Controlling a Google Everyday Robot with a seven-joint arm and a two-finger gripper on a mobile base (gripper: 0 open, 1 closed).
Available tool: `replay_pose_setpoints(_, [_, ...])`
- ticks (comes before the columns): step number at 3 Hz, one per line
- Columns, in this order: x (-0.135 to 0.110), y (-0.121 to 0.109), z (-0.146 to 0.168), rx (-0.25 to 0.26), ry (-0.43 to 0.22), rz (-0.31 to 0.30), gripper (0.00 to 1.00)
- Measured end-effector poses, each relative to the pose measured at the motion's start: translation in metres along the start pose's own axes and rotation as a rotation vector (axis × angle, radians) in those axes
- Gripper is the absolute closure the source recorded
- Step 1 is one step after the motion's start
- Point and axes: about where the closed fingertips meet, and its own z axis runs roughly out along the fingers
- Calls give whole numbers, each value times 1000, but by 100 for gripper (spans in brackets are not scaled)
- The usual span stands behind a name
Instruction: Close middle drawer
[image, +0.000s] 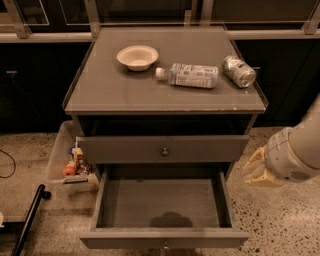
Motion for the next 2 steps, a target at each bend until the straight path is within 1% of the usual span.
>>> replay_pose_setpoints(1, [16,6,66,-31,-71,55,100])
replay_pose_setpoints(2, [29,6,125,-61,-123,79,100])
